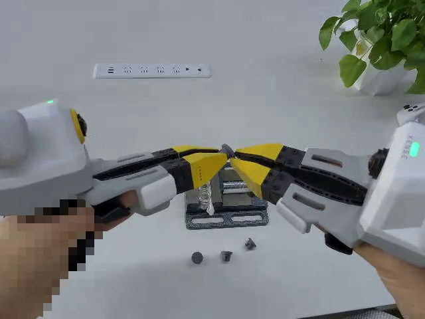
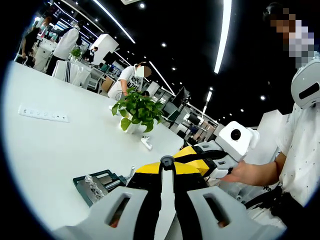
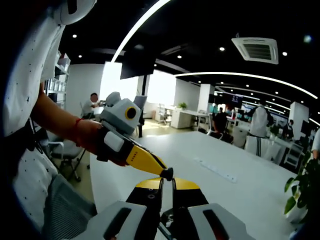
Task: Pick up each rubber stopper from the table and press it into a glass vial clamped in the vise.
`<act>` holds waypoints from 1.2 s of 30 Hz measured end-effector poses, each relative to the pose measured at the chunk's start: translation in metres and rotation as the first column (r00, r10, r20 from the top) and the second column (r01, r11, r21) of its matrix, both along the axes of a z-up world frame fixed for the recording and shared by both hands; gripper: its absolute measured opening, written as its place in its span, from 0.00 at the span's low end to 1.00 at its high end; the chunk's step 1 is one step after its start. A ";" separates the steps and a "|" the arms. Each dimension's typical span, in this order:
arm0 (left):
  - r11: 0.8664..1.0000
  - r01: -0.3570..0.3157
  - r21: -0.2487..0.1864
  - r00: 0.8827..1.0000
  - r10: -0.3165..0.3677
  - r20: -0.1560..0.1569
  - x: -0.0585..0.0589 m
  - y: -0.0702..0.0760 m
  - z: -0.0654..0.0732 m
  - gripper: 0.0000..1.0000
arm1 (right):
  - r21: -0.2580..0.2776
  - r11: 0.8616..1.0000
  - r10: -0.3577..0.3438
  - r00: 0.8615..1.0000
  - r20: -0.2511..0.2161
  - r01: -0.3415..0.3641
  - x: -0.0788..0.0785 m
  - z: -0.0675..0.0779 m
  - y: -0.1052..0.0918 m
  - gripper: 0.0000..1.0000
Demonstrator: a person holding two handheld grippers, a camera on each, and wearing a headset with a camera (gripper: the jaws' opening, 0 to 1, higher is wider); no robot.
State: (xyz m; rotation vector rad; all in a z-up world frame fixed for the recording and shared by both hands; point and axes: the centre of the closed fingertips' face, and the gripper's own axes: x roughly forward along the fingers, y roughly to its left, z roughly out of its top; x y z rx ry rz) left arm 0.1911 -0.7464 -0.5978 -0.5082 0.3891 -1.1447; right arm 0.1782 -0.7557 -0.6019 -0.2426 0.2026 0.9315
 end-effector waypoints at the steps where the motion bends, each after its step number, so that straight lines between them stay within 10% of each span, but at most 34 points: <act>1: 1.000 0.004 0.003 1.000 -0.004 0.005 0.000 0.000 0.000 0.03 | 0.004 1.000 0.006 1.000 -0.004 -0.006 -0.001 0.001 -0.001 0.04; 9: 0.991 0.130 0.043 0.985 -0.134 0.106 -0.017 0.000 0.009 0.03 | 0.076 0.986 0.156 0.983 -0.098 -0.149 -0.020 0.023 -0.003 0.09; 21: 0.955 0.290 0.057 0.921 -0.295 0.253 -0.045 -0.001 0.042 0.03 | 0.184 0.912 0.401 0.893 -0.204 -0.367 -0.043 0.057 0.001 0.11; 36: 0.932 0.360 0.032 0.898 -0.356 0.259 -0.063 -0.003 0.060 0.03 | 0.178 0.860 0.508 0.831 -0.227 -0.478 -0.061 0.061 0.013 0.13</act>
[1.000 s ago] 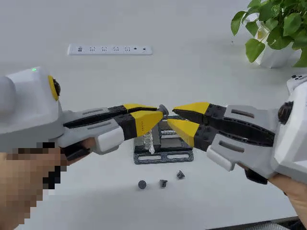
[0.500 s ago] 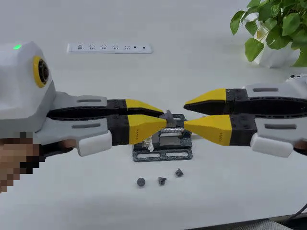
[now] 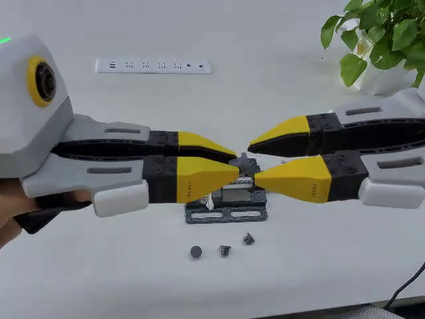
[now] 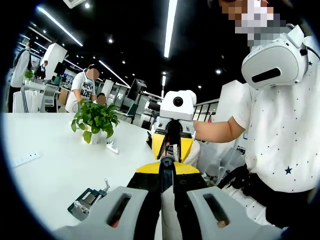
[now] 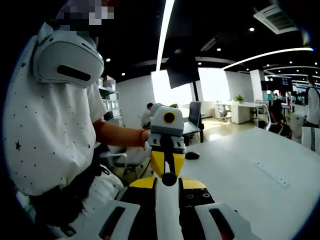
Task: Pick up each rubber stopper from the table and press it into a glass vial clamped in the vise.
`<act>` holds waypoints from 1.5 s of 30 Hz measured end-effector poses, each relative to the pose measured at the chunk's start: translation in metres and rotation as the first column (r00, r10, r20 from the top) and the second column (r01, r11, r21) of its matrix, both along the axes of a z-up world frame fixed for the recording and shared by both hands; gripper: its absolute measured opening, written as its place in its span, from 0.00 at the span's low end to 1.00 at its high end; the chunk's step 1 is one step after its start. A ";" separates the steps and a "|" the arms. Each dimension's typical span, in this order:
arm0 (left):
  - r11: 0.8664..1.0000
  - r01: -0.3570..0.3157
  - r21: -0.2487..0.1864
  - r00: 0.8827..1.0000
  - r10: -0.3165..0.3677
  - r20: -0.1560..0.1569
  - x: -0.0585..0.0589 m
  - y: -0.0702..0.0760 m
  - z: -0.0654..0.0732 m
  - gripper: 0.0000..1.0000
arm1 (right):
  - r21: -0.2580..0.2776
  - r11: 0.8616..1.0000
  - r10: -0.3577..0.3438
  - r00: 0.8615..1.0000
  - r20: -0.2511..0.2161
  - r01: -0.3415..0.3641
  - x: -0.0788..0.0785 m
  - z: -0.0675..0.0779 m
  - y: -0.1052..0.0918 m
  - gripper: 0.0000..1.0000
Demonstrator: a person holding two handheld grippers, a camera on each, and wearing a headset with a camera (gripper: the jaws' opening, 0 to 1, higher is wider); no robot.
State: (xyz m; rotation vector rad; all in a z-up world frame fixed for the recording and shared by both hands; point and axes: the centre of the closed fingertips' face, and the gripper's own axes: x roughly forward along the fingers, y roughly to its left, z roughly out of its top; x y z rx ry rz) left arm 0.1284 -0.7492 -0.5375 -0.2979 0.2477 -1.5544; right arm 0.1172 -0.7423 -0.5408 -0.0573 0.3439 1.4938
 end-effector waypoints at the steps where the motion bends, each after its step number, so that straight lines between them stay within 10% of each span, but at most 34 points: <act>1: 1.000 0.002 0.002 1.000 -0.002 0.000 0.000 0.000 0.000 0.03 | 0.001 1.000 0.005 1.000 -0.002 -0.005 -0.001 0.000 0.000 0.12; 45: 0.998 0.064 -0.011 0.998 -0.064 -0.011 -0.006 0.004 0.001 0.03 | 0.004 0.998 0.060 0.998 0.016 -0.060 -0.006 0.003 0.002 0.07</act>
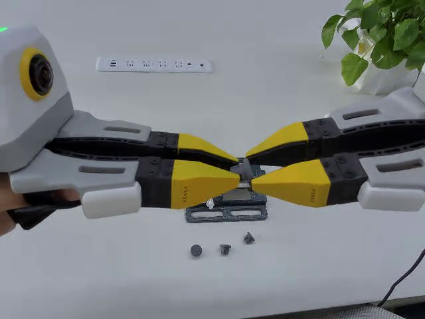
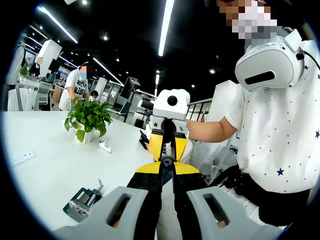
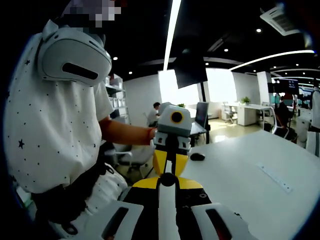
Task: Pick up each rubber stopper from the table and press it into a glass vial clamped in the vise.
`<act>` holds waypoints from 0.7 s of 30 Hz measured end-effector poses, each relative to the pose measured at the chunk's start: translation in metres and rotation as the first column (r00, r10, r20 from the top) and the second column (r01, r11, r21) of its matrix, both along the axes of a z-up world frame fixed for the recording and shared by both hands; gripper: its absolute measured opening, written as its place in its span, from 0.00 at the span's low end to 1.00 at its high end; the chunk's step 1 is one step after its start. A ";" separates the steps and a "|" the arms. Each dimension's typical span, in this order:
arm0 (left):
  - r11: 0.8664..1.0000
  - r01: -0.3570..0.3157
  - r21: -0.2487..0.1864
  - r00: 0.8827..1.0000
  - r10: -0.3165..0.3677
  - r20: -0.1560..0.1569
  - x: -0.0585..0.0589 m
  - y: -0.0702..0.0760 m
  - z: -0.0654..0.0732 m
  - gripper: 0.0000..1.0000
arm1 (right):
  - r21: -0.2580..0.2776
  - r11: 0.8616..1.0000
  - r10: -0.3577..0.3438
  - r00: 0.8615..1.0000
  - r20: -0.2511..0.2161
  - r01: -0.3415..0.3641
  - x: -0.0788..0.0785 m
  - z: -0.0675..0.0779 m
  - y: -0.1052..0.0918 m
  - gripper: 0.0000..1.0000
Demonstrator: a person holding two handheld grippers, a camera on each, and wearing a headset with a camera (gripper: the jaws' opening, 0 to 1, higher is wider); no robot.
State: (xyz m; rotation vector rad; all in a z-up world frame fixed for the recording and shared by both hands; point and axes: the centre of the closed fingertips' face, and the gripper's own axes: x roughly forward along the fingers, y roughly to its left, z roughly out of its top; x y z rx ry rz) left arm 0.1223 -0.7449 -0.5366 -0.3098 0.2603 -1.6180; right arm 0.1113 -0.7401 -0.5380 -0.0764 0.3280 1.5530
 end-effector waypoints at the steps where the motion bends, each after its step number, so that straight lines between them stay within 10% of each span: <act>1: 1.000 0.000 0.000 1.000 0.000 -0.001 0.000 0.000 0.000 0.03 | 0.000 1.000 -0.001 1.000 0.001 0.001 0.000 0.000 0.000 0.07; 21: 1.000 -0.014 0.008 1.000 0.014 0.016 0.002 0.001 -0.002 0.04 | -0.010 1.000 -0.010 1.000 0.005 0.010 0.005 -0.004 -0.001 0.06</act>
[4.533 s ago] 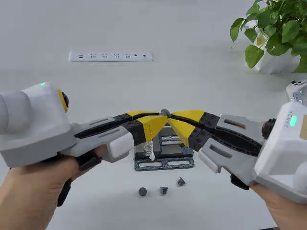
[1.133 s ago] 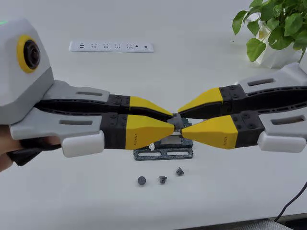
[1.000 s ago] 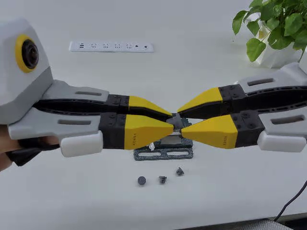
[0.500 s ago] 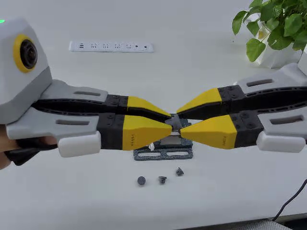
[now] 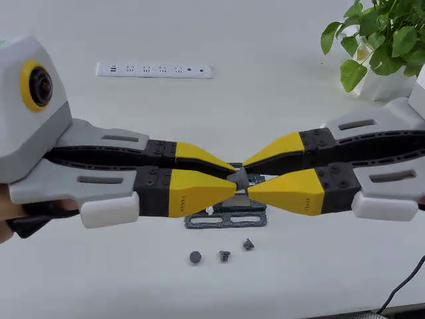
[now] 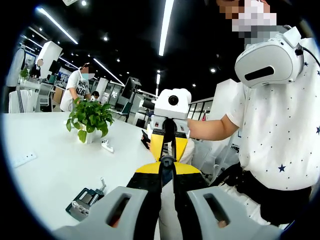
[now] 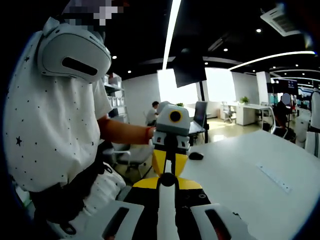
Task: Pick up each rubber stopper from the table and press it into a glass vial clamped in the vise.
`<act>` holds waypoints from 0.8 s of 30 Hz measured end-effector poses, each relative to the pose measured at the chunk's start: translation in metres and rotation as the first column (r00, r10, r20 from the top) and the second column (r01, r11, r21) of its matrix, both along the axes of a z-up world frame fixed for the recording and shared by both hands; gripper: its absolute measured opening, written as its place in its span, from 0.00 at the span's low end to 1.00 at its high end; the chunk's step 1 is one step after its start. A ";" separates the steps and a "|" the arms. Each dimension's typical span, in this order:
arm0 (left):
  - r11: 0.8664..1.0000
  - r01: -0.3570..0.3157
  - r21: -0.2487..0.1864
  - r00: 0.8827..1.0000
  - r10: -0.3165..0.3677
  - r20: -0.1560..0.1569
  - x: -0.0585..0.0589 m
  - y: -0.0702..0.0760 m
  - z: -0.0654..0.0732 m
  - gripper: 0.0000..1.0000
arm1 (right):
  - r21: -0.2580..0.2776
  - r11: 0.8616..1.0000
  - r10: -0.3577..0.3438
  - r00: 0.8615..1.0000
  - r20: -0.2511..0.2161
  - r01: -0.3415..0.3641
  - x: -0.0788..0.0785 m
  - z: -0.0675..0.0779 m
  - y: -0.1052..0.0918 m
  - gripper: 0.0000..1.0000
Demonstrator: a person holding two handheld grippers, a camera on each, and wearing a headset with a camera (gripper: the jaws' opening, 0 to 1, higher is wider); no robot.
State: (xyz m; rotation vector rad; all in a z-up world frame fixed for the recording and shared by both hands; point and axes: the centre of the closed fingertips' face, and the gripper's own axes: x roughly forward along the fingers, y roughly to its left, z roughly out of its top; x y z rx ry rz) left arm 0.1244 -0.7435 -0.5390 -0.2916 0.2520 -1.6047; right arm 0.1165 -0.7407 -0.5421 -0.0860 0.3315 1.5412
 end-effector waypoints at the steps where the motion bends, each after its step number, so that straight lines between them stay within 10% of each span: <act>1: 1.000 0.000 0.000 1.000 0.000 -0.004 0.000 0.000 0.000 0.04 | 0.000 1.000 0.001 1.000 -0.002 -0.001 0.000 0.000 0.000 0.06; 24: 0.995 -0.085 0.046 0.996 0.084 0.025 0.015 0.018 -0.014 0.12 | -0.047 0.998 -0.033 0.999 -0.002 0.033 0.022 0.000 -0.002 0.06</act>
